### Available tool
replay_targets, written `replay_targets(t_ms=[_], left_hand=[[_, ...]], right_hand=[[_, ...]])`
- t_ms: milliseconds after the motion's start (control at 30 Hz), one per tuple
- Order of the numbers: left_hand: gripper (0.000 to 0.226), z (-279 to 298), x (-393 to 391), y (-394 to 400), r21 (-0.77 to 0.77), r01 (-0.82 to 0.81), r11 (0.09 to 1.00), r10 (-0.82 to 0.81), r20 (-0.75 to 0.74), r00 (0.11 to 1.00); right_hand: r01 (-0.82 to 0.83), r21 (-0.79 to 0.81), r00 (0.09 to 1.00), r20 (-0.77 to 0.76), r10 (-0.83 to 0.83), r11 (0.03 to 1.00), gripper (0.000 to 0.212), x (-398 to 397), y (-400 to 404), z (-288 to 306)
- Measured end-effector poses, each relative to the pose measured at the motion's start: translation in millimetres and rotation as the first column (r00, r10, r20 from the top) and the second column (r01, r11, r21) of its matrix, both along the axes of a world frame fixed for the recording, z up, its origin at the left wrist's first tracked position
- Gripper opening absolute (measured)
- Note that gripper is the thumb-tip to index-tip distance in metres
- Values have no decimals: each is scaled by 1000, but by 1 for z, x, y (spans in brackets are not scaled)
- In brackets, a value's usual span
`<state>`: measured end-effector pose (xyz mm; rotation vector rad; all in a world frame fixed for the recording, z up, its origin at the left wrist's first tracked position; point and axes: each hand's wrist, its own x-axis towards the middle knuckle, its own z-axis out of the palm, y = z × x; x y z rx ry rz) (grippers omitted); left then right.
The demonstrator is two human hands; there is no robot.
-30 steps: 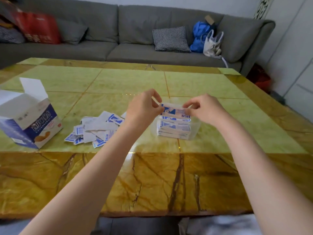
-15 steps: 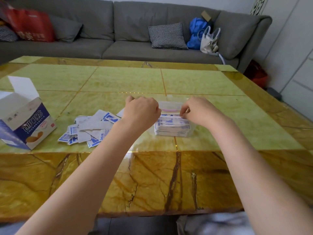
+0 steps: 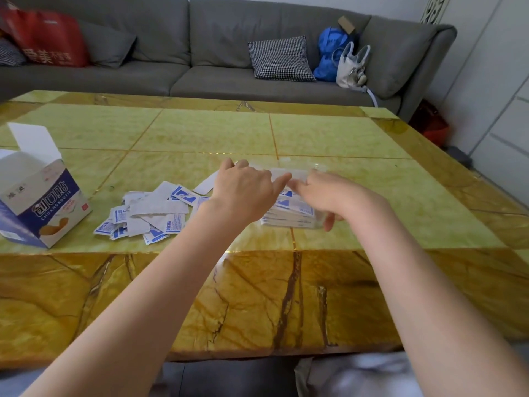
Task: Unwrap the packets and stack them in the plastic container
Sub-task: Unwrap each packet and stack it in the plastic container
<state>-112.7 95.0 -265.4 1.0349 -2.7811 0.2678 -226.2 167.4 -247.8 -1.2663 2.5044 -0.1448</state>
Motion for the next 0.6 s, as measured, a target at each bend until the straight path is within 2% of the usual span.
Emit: replay_targets(t_ms=[67,333,400,500,600], left_hand=[[56,0,-1,1,-15,53,998,-53,17,998],[68,0,2,-1,37,92,995,-93,14,996],[63,-2,3,-3,59,119,991,-117,-25,993],[43,-4,4,-6,84,175,981,-166,-106,980],[52,-2,4,-6,125,194,973,-186,-78,979]], right_hand=[[6,-16,999,33,-5,1000,61,0,-1,-2],[28,-47,993,112,-23,999,57,-2,2,-3],[30,-58,992,127,-22,998,57,-3,1,-5],[49,-76,990,134,-38,996,55,-4,1,-5],[57,-77,989,144,-46,995,56,-5,2,-6]])
